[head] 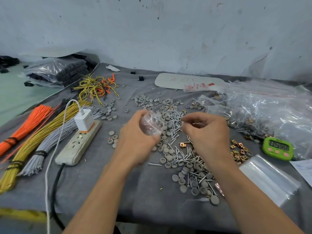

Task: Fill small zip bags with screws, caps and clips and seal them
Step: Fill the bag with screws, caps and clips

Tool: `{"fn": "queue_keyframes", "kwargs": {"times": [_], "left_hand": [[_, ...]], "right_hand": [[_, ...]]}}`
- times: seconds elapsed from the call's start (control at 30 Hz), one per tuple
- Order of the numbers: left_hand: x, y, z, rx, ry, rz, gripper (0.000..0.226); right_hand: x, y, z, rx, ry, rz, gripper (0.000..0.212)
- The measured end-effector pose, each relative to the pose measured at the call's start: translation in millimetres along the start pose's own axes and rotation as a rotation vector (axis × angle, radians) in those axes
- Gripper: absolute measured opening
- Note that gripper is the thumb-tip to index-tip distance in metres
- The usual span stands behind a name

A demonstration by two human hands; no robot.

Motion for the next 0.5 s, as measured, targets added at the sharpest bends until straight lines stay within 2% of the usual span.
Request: {"fn": "queue_keyframes", "kwargs": {"times": [0.07,0.13,0.3,0.4,0.5], "left_hand": [[9,3,0,0.034,-0.001,0.240,0.068],[15,3,0,0.038,0.035,0.320,0.075],[21,-2,-1,0.058,0.143,0.277,0.075],[20,-5,-1,0.065,0.152,0.222,0.068],[19,-5,0,0.074,0.147,0.152,0.057]], "right_hand": [[2,2,-1,0.034,-0.003,0.110,0.023],[6,2,-2,0.038,0.021,0.148,0.022],[21,1,-8,-0.043,0.122,0.046,0.028],[28,1,-9,-0.093,0.148,0.008,0.034],[31,2,-8,-0.049,0.207,0.075,0.031]]}}
Point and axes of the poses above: each hand's wrist, its own z-axis towards the middle knuckle, its own x-axis out of the palm, y = z × x, the point moved 1 cm from there along z, towards the middle knuckle, and after that the axes turned 8 degrees about z, right-handed, at the moved point
